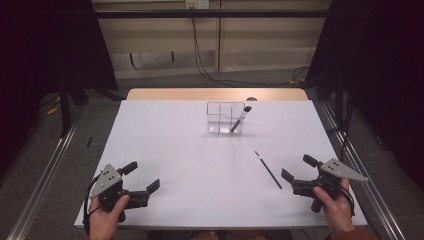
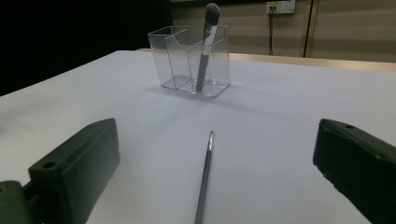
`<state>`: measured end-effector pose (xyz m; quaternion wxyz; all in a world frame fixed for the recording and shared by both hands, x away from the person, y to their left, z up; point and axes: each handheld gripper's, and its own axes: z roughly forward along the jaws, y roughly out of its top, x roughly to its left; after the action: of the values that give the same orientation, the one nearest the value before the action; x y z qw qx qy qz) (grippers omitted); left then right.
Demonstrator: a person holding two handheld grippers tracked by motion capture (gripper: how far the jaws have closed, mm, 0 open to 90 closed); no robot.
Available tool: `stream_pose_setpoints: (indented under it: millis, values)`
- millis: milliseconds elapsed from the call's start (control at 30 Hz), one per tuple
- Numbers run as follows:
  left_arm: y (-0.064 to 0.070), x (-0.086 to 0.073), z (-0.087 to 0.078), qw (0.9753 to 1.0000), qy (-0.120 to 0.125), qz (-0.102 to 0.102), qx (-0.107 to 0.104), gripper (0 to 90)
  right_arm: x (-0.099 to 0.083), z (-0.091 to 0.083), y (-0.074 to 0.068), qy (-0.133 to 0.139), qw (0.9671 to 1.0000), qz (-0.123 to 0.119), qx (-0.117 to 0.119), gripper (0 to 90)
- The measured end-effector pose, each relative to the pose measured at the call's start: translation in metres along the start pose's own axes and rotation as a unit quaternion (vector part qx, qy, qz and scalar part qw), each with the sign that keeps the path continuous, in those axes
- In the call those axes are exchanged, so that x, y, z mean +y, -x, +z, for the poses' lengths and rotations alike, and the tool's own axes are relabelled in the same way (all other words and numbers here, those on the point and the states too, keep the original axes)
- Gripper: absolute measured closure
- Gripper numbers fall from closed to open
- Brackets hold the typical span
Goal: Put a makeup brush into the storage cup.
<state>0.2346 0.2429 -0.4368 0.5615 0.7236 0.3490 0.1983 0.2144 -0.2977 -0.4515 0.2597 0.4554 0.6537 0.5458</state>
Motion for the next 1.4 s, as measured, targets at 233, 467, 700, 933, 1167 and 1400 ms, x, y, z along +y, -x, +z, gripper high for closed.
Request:
stream_pose_setpoints:
  millis: [233, 467, 700, 933, 1167, 1400]
  values:
    - [-0.002, -0.001, -0.001, 1.0, 0.001, -0.002, 0.003, 2.5, 0.007, 0.009, 0.0, 0.005, 1.0, 0.0, -0.001, 2.9]
    - [-0.001, -0.002, -0.001, 1.0, -0.002, -0.007, 0.006, 2.5, 0.012, 0.023, -0.005, -0.009, 0.9998, -0.006, 0.014, 2.9]
    - [-0.002, -0.001, 0.0, 0.9999, 0.0, -0.009, 0.007, 2.5, 0.021, 0.035, -0.001, -0.021, 0.9996, -0.011, 0.014, 2.0]
    - [-0.002, -0.001, 0.001, 1.0, -0.001, -0.006, 0.001, 2.5, 0.027, 0.049, -0.002, -0.032, 0.9991, -0.02, 0.02, 1.5]
    - [-0.002, -0.001, 0.002, 1.0, -0.001, -0.007, 0.0, 2.5, 0.034, 0.062, -0.001, -0.031, 0.999, -0.023, 0.02, 1.4]
    - [-0.002, -0.001, 0.002, 1.0, -0.002, -0.008, 0.001, 2.5, 0.041, 0.075, -0.001, -0.026, 0.9991, -0.023, 0.024, 1.2]
